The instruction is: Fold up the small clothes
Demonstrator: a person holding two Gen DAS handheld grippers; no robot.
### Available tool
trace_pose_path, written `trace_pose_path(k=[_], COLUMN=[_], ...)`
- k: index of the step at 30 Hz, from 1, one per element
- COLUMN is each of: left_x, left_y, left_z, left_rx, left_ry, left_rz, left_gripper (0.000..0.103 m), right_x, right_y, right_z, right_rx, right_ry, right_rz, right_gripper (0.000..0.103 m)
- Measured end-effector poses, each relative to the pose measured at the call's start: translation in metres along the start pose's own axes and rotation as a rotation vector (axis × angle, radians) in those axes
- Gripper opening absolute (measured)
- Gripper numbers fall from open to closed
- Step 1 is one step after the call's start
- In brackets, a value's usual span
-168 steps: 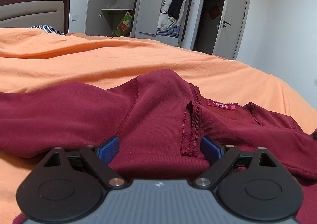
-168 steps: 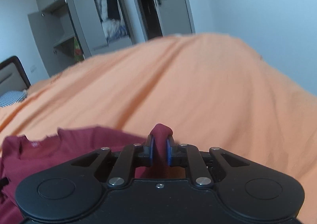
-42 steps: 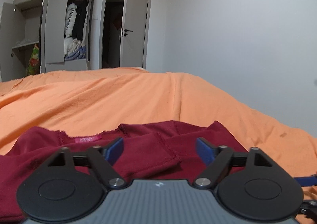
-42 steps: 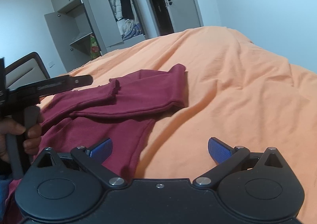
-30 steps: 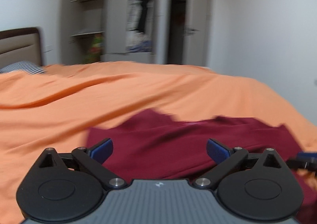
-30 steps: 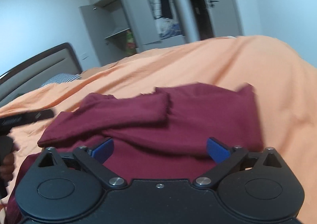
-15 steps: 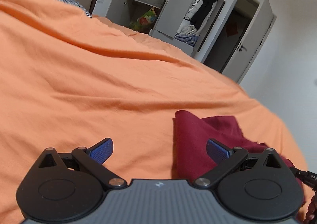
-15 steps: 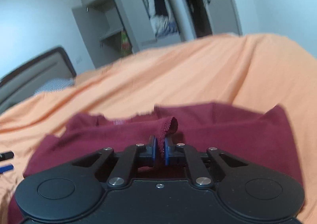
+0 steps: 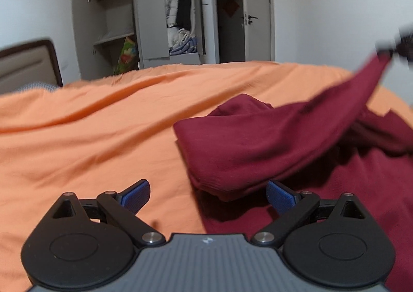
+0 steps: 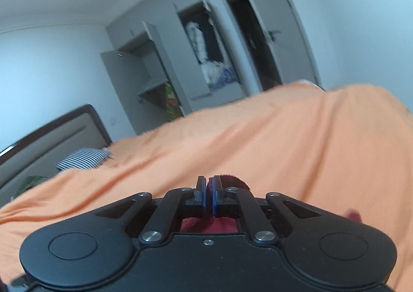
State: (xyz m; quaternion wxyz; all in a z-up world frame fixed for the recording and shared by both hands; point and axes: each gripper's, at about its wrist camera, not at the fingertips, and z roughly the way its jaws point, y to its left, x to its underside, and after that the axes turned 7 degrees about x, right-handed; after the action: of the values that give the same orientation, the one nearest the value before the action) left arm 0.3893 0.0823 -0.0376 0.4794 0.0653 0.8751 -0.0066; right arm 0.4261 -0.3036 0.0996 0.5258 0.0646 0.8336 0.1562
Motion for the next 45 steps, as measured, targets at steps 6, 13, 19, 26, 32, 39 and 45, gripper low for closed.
trace_pose_path(k=[6, 13, 19, 26, 32, 39, 45], left_x=[-0.006, -0.023, -0.029, -0.015, 0.000, 0.007, -0.013], left_y=[-0.030, -0.030, -0.012, 0.029, 0.057, 0.071, 0.086], left_z=[0.011, 0.023, 0.022, 0.007, 0.003, -0.028, -0.023], left_rx=[-0.070, -0.092, -0.061, -0.071, 0.035, 0.025, 0.061], left_ry=[0.003, -0.035, -0.044, -0.050, 0.008, 0.007, -0.016], left_rz=[0.133, 0.087, -0.020, -0.254, -0.326, -0.284, -0.357], left_gripper=[0.091, 0.073, 0.017, 0.014, 0.031, 0.079, 0.094], right_x=[-0.059, -0.098, -0.089, -0.030, 0.064, 0.114, 0.116], right_y=[0.042, 0.057, 0.047, 0.026, -0.009, -0.037, -0.052], right_z=[-0.011, -0.025, -0.019, -0.017, -0.019, -0.024, -0.030], right_rx=[-0.095, -0.128, -0.095, -0.070, 0.013, 0.047, 0.034], right_ry=[-0.107, -0.184, -0.146, -0.041, 0.160, 0.286, 0.302], right_rz=[-0.077, -0.137, -0.152, -0.135, -0.081, -0.015, 0.034], right_gripper=[0.003, 0.003, 0.003, 0.003, 0.003, 0.018, 0.051])
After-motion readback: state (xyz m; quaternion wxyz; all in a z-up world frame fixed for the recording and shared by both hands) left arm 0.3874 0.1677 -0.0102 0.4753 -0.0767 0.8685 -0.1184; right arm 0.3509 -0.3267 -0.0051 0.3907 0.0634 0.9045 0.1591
